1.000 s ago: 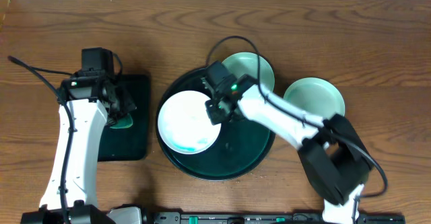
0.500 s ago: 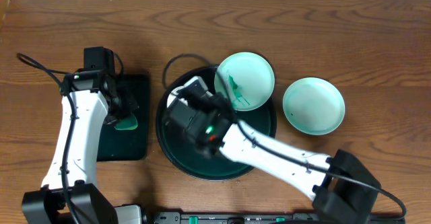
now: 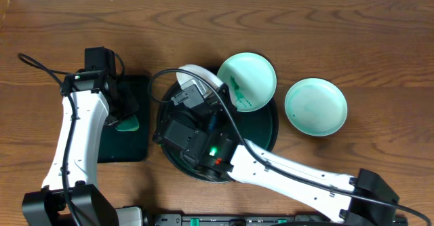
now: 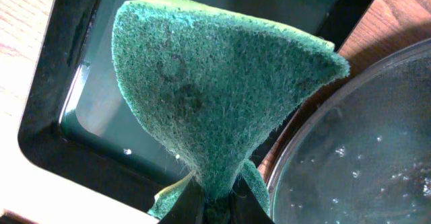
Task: Clean dirty plates on tray and stack at the side
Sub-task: 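Withdraw the left gripper with the sponge toward the sponge tray, then lift the held plate with the right gripper and stack it right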
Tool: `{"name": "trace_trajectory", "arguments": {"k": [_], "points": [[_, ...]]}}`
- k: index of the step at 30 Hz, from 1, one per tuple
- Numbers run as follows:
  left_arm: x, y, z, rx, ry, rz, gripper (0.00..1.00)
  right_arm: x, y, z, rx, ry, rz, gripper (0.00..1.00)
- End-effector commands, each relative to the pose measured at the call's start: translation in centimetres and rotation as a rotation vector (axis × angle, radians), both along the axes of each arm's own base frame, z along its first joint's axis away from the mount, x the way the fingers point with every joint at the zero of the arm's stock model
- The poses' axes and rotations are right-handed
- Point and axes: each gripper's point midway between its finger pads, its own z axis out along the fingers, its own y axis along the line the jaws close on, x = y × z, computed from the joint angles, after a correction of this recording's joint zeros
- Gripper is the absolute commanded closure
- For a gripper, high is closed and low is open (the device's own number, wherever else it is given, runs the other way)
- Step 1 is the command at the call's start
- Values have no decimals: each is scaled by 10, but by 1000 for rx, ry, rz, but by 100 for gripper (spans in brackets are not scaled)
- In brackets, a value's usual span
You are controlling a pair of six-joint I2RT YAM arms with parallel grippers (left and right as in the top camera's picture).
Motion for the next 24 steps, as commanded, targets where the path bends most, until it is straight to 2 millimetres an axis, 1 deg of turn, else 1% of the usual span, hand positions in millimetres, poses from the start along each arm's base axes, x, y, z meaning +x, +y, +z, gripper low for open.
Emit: {"name": "trace_trajectory", "arguments": {"k": [1, 4, 6, 9, 12, 14, 16, 18, 20, 22, 23, 24], "points": [[6, 2, 6, 7, -18, -12, 93, 0, -10, 35, 51, -78, -32, 99], [6, 2, 6, 7, -18, -12, 93, 0, -7, 29, 58, -38, -6, 99], [6, 2, 6, 7, -18, -12, 93, 1, -1, 17, 76, 33, 33, 99], [6, 2, 6, 7, -19, -12, 93, -2, 17, -17, 163, 247, 144, 99], [6, 2, 6, 7, -19, -12, 93, -3, 30, -43, 286, 454, 234, 99], [6, 2, 6, 7, -18, -12, 93, 1, 33, -53, 371, 561, 271, 99], [6, 2, 6, 7, -19, -12, 93, 6, 30, -55, 457, 642, 293, 99], [6, 2, 6, 7, -19, -13, 93, 14, 23, -49, 548, 698, 304, 99], [6, 2, 6, 7, -19, -13, 93, 25, 9, -36, 647, 726, 308, 99], [6, 2, 6, 7, -19, -13, 93, 38, -15, -22, 747, 724, 272, 99], [6, 2, 6, 7, -19, -13, 93, 45, -31, -14, 792, 715, 243, 99], [6, 2, 6, 7, -18, -13, 93, 52, -51, -7, 837, 702, 201, 99]]}}
